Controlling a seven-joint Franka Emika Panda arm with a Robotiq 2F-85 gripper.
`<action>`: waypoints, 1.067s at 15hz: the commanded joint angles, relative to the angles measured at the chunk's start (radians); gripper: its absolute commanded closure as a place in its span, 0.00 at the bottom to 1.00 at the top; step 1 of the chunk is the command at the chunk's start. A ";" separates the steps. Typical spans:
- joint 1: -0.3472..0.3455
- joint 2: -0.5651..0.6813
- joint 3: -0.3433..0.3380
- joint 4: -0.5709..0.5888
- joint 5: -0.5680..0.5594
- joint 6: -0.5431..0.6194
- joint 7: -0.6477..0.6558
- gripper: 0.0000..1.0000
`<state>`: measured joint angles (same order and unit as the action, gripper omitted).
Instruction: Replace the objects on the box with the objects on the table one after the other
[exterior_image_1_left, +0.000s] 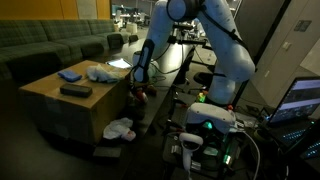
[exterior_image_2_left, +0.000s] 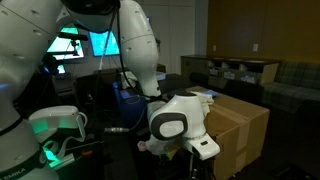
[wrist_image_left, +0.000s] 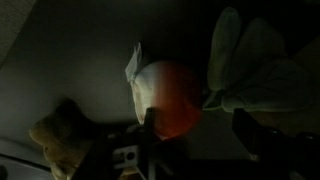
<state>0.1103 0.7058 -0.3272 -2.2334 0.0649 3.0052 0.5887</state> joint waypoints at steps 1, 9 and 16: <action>0.038 -0.024 -0.012 -0.055 0.041 0.044 -0.035 0.00; 0.216 -0.153 -0.035 -0.330 0.096 0.171 -0.029 0.00; 0.329 -0.260 0.093 -0.516 0.177 0.313 -0.104 0.00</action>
<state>0.4218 0.5173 -0.2879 -2.6657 0.2016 3.2477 0.5631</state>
